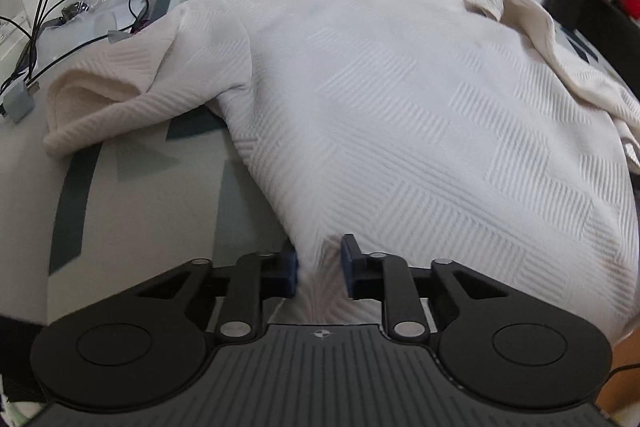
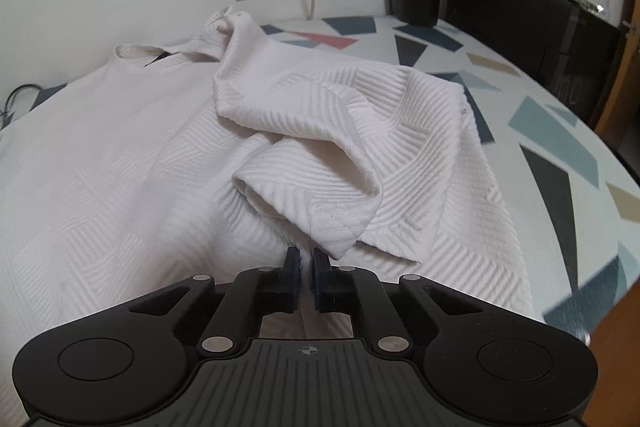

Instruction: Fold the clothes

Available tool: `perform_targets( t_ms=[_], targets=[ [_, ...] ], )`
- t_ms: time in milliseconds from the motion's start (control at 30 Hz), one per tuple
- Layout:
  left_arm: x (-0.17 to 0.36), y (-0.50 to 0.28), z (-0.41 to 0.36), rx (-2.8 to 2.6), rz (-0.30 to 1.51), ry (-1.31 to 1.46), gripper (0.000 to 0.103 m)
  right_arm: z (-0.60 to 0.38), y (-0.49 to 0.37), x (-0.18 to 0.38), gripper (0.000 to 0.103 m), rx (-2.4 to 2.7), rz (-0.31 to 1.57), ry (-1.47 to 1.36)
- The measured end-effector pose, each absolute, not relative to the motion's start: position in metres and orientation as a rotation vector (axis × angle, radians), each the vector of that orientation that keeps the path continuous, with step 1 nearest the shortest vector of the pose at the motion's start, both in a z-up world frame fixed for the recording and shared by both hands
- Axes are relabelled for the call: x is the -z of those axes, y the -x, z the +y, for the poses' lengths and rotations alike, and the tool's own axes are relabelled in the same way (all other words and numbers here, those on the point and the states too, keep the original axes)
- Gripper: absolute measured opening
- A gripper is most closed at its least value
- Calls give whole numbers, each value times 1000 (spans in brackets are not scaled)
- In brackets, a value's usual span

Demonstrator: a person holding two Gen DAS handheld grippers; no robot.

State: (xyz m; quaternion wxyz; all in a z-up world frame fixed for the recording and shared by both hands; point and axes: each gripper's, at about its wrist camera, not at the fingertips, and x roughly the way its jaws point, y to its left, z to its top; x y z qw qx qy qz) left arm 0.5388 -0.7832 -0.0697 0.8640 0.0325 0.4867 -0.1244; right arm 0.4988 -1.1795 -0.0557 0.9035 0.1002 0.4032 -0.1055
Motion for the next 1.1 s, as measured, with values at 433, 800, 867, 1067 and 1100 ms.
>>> perform_targets(
  t_ms=[433,800,867,1067,1100],
  targets=[
    [65,-521,-771,264,1144,-39,21,-1179,-443,50,5,244,906,-264],
    [33,-530,-775,269,1096,-5,61,-1140,-455,-16,49,188,716,-152],
    [34,-534,-775,280,1123,23,68,-1145,-463,-24,49,182,684,-158],
    [34,-532,-756,238,1199,108,73,-1180,-493,-42,49,243,642,-328],
    [33,-530,-750,223,1207,128,73,-1185,-497,-45,49,252,627,-359]
  ],
)
